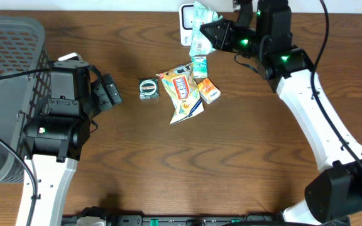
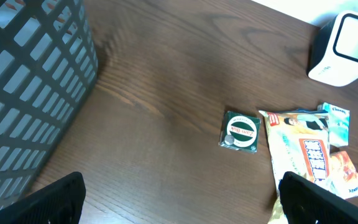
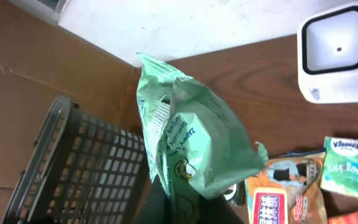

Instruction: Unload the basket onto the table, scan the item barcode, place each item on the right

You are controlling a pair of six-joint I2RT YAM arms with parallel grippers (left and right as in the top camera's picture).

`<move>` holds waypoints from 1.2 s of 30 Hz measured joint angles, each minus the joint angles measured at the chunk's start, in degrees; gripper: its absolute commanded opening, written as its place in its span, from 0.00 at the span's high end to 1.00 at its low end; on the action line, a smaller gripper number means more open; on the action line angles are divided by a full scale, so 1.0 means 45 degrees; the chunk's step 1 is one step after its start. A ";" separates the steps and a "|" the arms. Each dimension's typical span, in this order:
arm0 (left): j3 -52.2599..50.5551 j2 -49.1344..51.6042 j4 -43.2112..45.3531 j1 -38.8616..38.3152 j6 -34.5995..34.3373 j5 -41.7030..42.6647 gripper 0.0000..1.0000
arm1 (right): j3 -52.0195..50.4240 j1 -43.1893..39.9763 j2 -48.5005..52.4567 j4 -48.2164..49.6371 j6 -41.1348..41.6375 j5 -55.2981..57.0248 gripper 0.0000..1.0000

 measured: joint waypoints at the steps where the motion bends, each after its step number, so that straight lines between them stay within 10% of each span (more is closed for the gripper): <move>1: 0.0000 0.0000 0.0000 0.0000 0.0000 0.0000 0.02 | 0.0000 0.0000 -0.0010 -0.0092 -0.0005 0.0005 0.99; 22: 0.0000 0.0000 0.0005 0.0000 -0.0005 0.0000 0.02 | 0.0000 0.0024 0.0165 -0.1205 -0.0656 0.2336 0.98; 36: 0.0000 0.0000 0.0000 0.0000 0.0000 0.0000 0.03 | -0.0005 0.0427 0.3152 -0.4877 -0.4221 1.3143 0.99</move>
